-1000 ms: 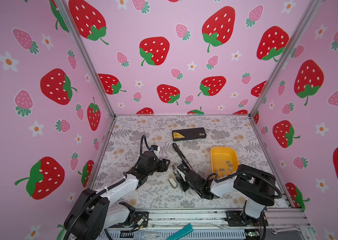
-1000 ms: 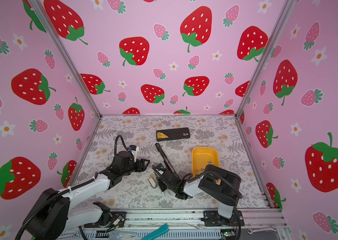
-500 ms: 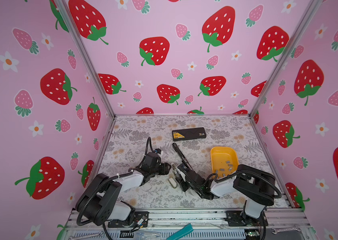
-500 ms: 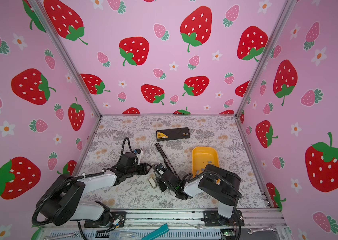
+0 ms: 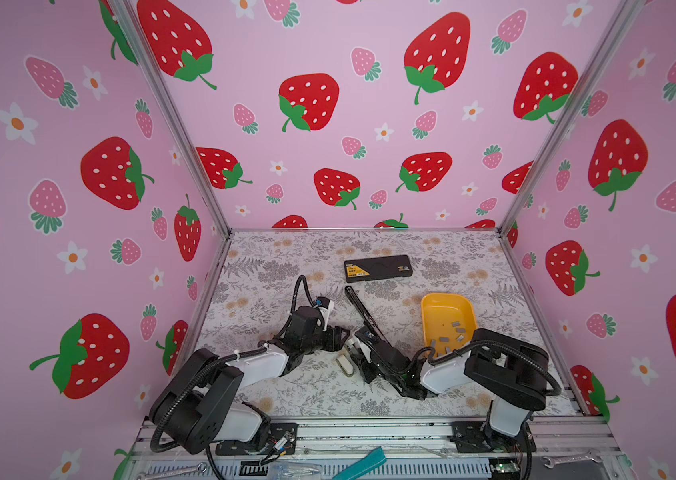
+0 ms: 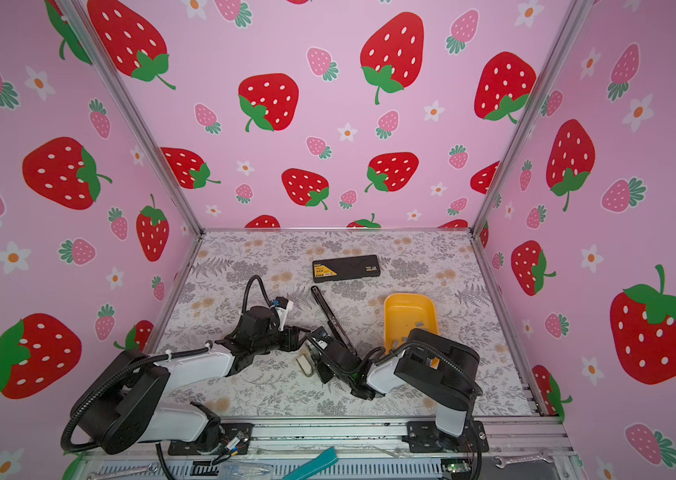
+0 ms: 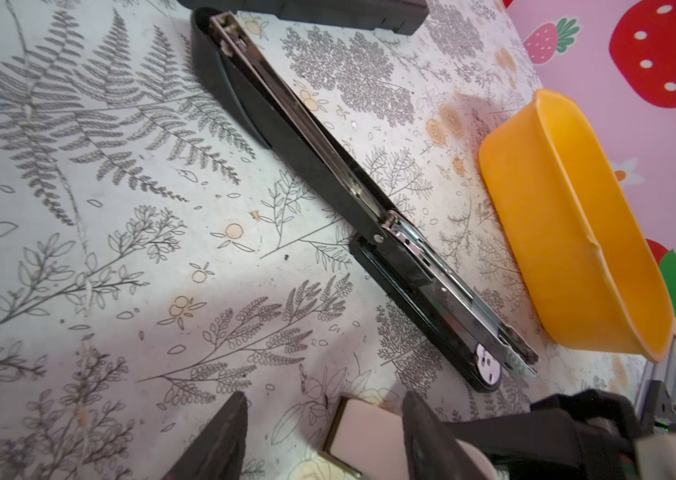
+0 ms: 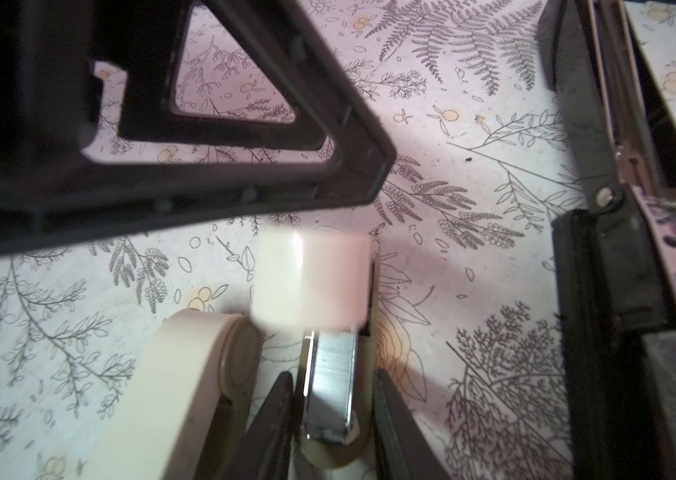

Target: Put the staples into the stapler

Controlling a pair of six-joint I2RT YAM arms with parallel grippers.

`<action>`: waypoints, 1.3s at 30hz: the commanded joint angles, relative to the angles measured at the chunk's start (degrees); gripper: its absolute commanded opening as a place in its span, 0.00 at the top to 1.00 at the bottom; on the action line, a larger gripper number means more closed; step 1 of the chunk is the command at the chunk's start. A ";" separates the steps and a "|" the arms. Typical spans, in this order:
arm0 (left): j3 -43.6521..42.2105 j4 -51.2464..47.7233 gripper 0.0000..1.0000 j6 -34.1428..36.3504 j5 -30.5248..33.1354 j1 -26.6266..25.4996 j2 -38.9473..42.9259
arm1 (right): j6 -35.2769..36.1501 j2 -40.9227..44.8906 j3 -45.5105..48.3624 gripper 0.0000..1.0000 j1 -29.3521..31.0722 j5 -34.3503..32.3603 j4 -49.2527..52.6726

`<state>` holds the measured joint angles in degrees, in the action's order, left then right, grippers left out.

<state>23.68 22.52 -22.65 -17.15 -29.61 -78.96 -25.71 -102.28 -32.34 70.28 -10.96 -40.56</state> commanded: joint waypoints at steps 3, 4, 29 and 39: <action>-1.93 1.47 0.39 2.78 1.64 -3.01 1.59 | -0.65 1.46 1.99 0.59 0.47 0.42 3.06; -2.39 1.62 0.39 2.74 2.28 -3.29 1.84 | -0.65 2.36 2.22 0.58 0.47 0.34 3.26; -4.52 2.99 0.42 2.75 3.26 -3.88 1.57 | 0.66 12.16 -1.24 0.75 0.82 -1.52 7.81; -4.37 2.41 0.42 3.32 2.94 -4.10 1.73 | -0.52 6.79 -2.69 0.76 0.75 -3.01 8.59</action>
<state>19.38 25.47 -20.36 -13.98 -33.34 -77.49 -25.50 -94.45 -34.37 70.76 -12.75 -32.99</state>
